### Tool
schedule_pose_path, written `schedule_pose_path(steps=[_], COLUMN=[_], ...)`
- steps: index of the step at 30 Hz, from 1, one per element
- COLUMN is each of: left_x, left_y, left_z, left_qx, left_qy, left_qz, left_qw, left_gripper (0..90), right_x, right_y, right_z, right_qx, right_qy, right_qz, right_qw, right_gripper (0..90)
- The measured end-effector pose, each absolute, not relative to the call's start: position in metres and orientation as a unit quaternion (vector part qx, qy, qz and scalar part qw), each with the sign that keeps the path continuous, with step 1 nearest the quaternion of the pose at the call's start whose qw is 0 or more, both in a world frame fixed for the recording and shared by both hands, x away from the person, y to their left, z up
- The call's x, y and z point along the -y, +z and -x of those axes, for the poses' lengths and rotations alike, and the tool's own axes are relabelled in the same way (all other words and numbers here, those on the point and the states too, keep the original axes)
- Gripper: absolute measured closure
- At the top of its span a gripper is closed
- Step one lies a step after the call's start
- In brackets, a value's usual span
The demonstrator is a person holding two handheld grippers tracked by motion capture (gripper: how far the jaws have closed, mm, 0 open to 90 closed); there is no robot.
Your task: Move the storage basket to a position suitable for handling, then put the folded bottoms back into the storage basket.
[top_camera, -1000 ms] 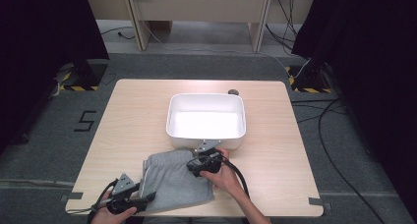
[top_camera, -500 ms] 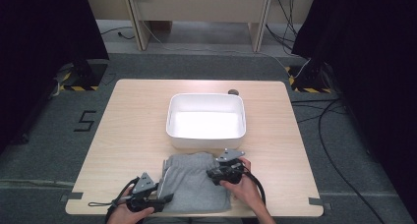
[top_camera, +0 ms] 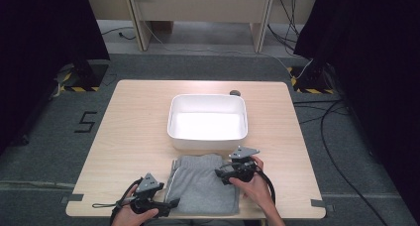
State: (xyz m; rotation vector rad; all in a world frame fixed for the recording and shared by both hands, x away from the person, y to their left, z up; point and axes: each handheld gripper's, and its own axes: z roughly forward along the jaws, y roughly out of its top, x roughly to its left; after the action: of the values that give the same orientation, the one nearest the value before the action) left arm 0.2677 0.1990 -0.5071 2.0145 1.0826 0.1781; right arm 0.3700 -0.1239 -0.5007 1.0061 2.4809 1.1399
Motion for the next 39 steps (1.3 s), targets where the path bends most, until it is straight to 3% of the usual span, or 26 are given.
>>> schedule_pose_path(steps=[10,14,17,25,29,39], left_x=[-0.191,-0.19,-0.19,-0.192,-0.193,-0.192], left_y=[-0.512,-0.513,-0.514,-0.516,-0.517,-0.516], left_z=[-0.262,-0.259,-0.258,-0.256,-0.256,-0.254], left_qx=[-0.423,-0.408,-0.404,-0.393,-0.392,-0.386], left_qy=[0.08,0.077,0.081,0.064,0.06,0.061], left_qz=[-0.816,-0.816,-0.818,-0.813,-0.81,-0.811], left_qw=[0.386,0.401,0.402,0.425,0.432,0.436], left_gripper=[16.6,30.0,35.8,52.1,56.3,67.5], right_x=[0.123,0.125,0.123,0.119,0.121,0.125], right_y=[-0.51,-0.514,-0.513,-0.512,-0.513,-0.515], right_z=[-0.38,-0.376,-0.373,-0.366,-0.365,-0.363], right_qx=[-0.852,-0.849,-0.856,-0.858,-0.854,-0.843], right_qy=[0.377,0.386,0.382,0.396,0.406,0.429], right_qz=[-0.35,-0.351,-0.339,-0.319,-0.322,-0.321], right_qw=[0.096,0.086,0.084,0.07,0.055,0.045], right_gripper=[15.7,17.6,22.5,52.0,61.1,70.9])
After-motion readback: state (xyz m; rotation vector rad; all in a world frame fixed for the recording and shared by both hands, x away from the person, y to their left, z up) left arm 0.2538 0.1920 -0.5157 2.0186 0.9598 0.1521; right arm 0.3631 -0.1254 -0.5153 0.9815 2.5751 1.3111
